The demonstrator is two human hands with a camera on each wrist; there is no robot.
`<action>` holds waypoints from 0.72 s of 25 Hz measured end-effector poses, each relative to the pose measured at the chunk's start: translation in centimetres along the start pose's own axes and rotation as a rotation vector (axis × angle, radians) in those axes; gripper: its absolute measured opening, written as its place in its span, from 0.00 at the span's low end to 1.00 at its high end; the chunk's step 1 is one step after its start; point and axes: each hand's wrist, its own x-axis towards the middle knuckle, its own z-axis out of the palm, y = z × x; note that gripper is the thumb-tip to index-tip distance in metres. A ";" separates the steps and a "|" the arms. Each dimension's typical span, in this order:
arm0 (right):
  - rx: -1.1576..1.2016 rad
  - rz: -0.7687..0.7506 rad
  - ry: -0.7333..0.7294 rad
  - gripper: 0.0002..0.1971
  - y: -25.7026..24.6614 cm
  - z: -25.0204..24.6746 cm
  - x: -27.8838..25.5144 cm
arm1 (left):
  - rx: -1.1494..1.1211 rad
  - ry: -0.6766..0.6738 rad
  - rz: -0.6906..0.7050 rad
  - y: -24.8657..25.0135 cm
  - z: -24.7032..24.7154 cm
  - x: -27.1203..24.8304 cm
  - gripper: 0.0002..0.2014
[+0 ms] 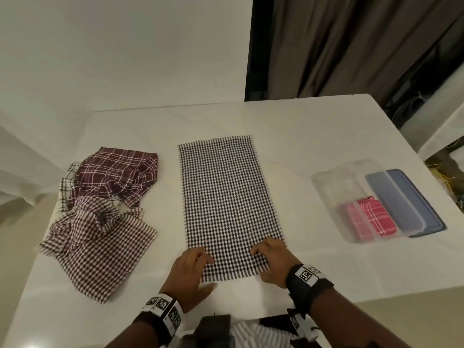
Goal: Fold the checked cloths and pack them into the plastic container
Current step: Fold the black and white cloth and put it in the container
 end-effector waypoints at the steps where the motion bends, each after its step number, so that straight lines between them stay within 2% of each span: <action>1: -0.039 0.006 -0.008 0.29 -0.3 0.2 0.0 | 0.006 0.010 0.006 -0.3 0.1 -0.4 0.24; 6: -0.278 0.007 0.172 0.20 -2.4 0.9 0.3 | 0.026 0.114 -0.028 -1.9 -0.1 -0.3 0.19; 9: -0.309 0.123 0.305 0.12 -1.3 0.0 0.2 | -0.032 0.163 -0.050 -2.2 -1.4 0.4 0.14; 12: -0.088 0.233 0.363 0.07 0.3 -2.2 0.0 | -0.291 0.273 -0.115 -3.1 -3.7 0.8 0.11; 15: 0.275 0.172 0.474 0.05 0.0 -5.2 -1.4 | -0.437 0.413 -0.197 -3.3 -7.1 0.9 0.09; 18: 0.556 0.048 0.584 0.04 -1.7 -7.8 -3.7 | -0.461 0.438 -0.228 -2.4 -10.9 1.0 0.03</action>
